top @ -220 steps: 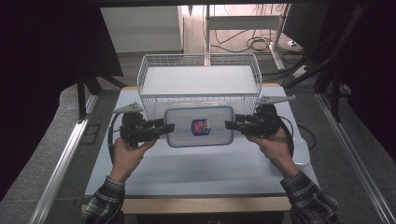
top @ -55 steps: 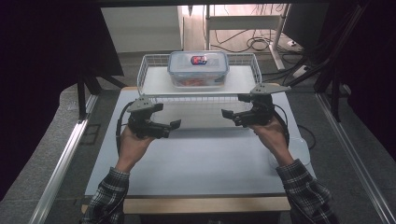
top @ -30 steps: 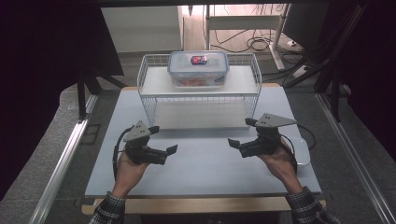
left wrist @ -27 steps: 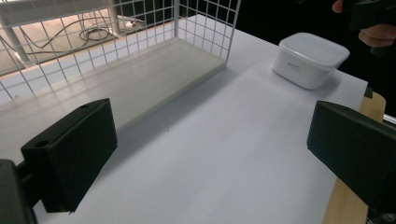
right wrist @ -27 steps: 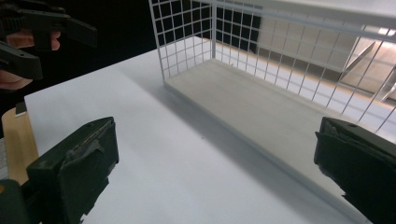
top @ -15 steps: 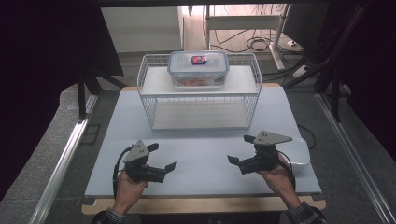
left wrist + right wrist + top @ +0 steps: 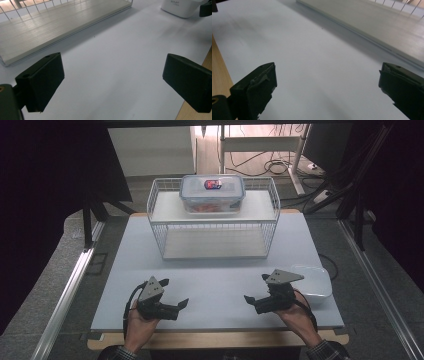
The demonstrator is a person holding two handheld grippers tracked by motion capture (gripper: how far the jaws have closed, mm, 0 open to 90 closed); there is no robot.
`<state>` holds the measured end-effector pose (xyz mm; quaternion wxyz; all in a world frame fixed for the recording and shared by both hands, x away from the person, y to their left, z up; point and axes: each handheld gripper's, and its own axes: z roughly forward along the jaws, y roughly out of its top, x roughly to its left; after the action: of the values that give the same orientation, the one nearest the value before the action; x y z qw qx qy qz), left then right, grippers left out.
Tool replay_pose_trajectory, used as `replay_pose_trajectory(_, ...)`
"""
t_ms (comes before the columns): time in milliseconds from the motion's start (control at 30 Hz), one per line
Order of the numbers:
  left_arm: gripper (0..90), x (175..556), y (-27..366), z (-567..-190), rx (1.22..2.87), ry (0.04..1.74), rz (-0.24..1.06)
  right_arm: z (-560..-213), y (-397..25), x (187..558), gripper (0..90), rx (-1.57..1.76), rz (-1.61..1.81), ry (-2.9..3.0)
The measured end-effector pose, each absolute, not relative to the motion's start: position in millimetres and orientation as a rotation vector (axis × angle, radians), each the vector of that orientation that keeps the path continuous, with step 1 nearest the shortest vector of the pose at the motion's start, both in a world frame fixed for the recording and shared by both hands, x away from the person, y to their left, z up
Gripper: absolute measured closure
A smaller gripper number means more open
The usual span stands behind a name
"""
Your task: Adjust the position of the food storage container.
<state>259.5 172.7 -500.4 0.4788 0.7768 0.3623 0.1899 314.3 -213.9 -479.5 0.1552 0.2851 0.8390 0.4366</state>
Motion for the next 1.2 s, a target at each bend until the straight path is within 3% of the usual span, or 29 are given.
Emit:
replay_pose_trajectory(167, 3.6, 262, 173, -503, 1.907, 0.898, 0.456, -477, -222, 320, 0.4, 0.912, 1.24, 2.392)
replay_pose_trajectory(200, 3.7, 261, 173, -503, 1.907, 0.898, 0.457, -476, -224, 321, 3.8, 0.916, 1.229, 2.395)
replay_pose_trajectory(267, 3.8, 261, 173, -503, 1.906, 0.897, 0.459, -472, -228, 320, 15.5, 0.943, 1.203, 2.371)
replay_pose_trajectory(467, 4.0, 262, 172, -504, 1.915, 0.894, 0.452, -456, -254, 325, 64.2, 1.009, 1.138, 2.328)
replay_pose_trajectory(667, 3.9, 263, 171, -506, 1.931, 0.889, 0.45, -453, -290, 337, 86.3, 1.133, 1.081, 2.255)
replay_pose_trajectory(1200, 4.0, 264, 170, -507, 1.938, 0.892, 0.453, -444, -379, 345, 89.9, 1.382, 0.922, 1.991)
